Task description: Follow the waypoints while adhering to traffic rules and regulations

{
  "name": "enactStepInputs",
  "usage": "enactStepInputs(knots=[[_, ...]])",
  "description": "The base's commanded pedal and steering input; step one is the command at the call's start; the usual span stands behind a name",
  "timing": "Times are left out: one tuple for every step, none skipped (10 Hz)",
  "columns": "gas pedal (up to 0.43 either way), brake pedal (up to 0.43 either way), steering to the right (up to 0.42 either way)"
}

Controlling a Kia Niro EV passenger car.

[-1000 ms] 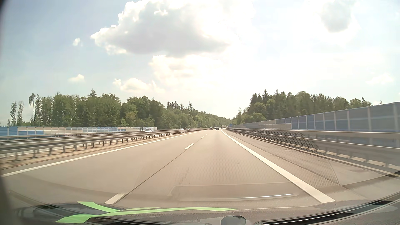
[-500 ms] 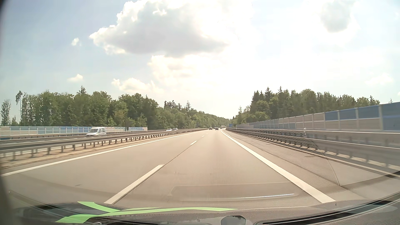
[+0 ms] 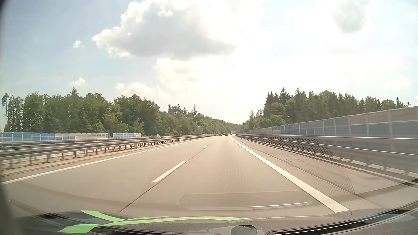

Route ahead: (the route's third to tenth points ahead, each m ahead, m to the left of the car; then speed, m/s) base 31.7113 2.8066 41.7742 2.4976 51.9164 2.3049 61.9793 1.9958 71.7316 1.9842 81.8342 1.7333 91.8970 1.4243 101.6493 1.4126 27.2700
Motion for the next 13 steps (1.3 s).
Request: enactStepInputs(knots=[[0.409,0.0,-0.002],[0.409,0.0,-0.002],[0.409,0.0,-0.002],[0.409,0.0,-0.002],[0.409,0.0,-0.002],[0.409,0.0,-0.002],[0.409,0.0,-0.002],[0.409,0.0,-0.002],[0.409,0.0,-0.003],[0.409,0.0,-0.002],[0.409,0.0,-0.002],[0.409,0.0,-0.002],[0.409,0.0,-0.002]])
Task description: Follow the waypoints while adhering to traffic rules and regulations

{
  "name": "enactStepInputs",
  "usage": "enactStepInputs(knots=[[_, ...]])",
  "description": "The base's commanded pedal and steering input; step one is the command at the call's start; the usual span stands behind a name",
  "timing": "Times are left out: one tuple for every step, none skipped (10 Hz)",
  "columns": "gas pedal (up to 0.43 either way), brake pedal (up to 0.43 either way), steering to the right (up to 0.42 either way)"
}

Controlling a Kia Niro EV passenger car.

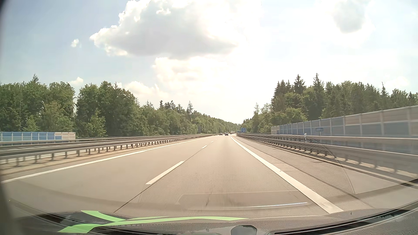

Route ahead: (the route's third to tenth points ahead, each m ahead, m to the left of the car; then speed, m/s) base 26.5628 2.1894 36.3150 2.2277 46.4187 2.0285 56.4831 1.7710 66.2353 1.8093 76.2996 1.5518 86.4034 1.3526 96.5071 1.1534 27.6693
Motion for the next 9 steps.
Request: enactStepInputs(knots=[[0.409,0.0,-0.003],[0.409,0.0,-0.003],[0.409,0.0,-0.004],[0.409,0.0,-0.004],[0.409,0.0,-0.005],[0.409,0.0,-0.005],[0.409,0.0,-0.005],[0.409,0.0,-0.004],[0.409,0.0,-0.004]])
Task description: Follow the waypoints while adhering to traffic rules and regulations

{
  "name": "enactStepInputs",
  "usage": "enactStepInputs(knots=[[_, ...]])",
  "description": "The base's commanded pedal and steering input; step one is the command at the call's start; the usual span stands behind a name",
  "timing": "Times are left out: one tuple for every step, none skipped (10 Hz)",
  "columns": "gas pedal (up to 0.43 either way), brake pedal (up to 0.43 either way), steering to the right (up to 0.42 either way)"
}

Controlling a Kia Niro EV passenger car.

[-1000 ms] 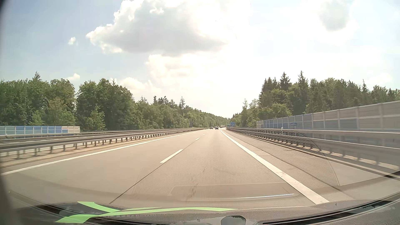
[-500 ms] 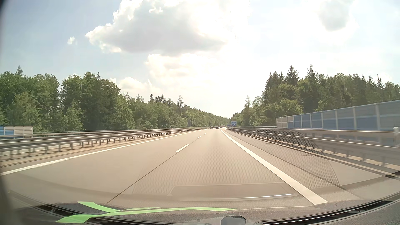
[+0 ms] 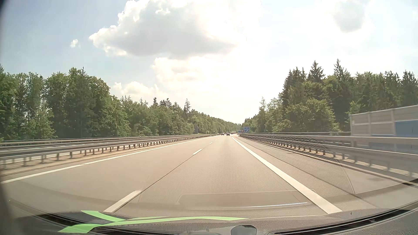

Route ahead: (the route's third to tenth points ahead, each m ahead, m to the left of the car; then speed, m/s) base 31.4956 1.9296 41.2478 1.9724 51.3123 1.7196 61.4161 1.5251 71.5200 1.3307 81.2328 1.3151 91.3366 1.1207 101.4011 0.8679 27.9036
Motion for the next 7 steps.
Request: enactStepInputs(knots=[[0.409,0.0,-0.004],[0.409,0.0,-0.004],[0.409,0.0,-0.004],[0.409,0.0,-0.004],[0.409,0.0,-0.004],[0.409,0.0,-0.004],[0.409,0.0,-0.004]])
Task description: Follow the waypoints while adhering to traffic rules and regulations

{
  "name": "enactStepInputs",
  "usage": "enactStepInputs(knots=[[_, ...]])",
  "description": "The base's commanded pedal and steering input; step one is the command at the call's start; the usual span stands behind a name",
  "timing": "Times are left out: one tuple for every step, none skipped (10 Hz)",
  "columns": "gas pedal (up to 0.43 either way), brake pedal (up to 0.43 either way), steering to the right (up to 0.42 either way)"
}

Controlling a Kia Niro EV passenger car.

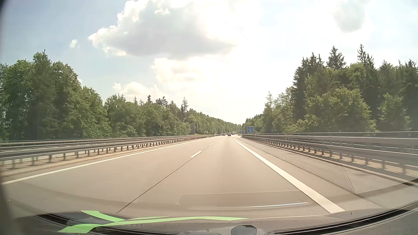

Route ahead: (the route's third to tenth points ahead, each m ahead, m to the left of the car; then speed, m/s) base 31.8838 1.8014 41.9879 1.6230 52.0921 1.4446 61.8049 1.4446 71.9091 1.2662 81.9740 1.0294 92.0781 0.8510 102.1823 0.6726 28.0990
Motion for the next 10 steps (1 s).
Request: enactStepInputs(knots=[[0.409,0.0,-0.004],[0.409,0.0,-0.004],[0.409,0.0,-0.004],[0.409,0.0,-0.004],[0.409,0.0,-0.004],[0.409,0.0,-0.004],[0.409,0.0,-0.002],[0.409,0.0,-0.001],[0.409,0.0,-0.001],[0.409,0.0,-0.001]])
